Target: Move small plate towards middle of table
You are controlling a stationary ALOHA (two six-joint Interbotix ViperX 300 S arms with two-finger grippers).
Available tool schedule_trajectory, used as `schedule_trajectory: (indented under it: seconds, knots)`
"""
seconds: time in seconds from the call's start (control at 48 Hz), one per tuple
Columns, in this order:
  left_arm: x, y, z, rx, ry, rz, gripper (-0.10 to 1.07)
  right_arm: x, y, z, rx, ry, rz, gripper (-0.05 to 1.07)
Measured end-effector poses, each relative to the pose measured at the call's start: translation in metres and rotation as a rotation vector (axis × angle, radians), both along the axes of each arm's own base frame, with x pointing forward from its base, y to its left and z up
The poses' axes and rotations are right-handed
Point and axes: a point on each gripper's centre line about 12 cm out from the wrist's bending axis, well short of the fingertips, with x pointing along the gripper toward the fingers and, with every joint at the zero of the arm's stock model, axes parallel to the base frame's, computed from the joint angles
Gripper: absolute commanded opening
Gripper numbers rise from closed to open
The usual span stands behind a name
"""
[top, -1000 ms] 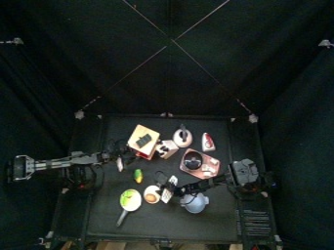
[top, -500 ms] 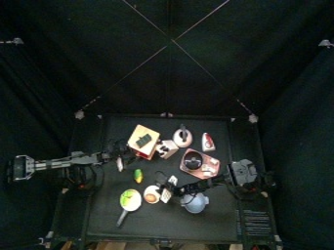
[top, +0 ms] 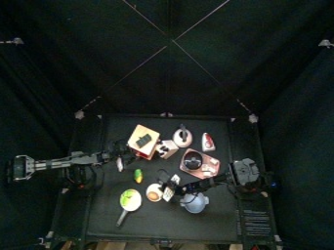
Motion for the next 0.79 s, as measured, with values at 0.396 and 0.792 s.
schedule_trajectory:
  seconds: [0.396, 0.792]
  knots:
    - [0.0, 0.0, -0.001, 0.0, 0.001, 0.0, 0.79, -0.023, -0.024, 0.008, -0.018, 0.016, -0.094, 0.65]
    - [0.0, 0.0, 0.0, 0.001, 0.0, -0.001, 0.79, -0.022, -0.024, 0.014, -0.019, 0.001, -0.096, 0.65]
